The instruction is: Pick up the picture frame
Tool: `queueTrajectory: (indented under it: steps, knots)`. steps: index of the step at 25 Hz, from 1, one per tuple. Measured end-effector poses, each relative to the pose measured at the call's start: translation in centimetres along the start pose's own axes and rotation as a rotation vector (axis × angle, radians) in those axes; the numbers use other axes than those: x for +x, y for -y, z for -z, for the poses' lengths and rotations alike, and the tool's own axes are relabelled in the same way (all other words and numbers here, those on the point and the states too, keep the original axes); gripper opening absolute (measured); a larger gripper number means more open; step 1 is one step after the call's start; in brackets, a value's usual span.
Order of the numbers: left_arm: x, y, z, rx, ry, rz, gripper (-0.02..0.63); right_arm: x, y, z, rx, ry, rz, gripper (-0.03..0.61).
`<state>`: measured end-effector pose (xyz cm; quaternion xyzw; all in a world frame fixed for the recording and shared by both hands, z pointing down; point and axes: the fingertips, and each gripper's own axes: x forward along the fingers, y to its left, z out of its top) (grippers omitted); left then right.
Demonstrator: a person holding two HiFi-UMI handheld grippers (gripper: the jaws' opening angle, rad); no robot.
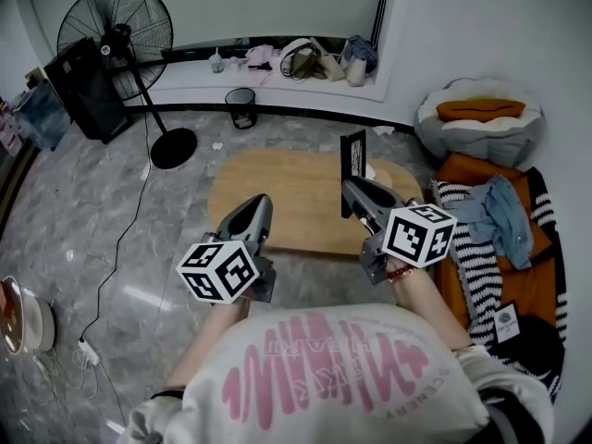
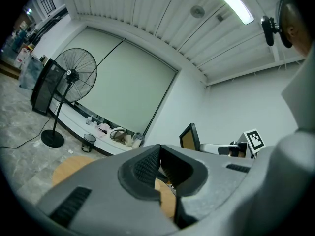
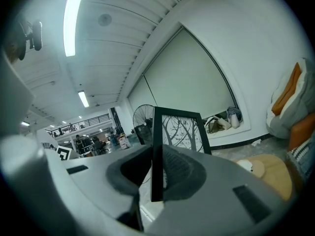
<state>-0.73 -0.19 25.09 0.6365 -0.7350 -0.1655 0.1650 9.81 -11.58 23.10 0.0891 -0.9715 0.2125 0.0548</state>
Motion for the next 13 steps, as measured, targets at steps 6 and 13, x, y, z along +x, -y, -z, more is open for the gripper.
queueTrajectory:
  steps: [6, 13]
  knots:
    - [0.0, 1.2, 2.0, -0.015, -0.019, -0.011, 0.004, -1.6, 0.8, 1.8, -0.045, -0.048, 0.018, 0.074]
    - [0.3, 1.9, 3.2, -0.019, -0.034, -0.013, 0.004, -2.4, 1.8, 2.8, -0.041, -0.073, 0.023, 0.074]
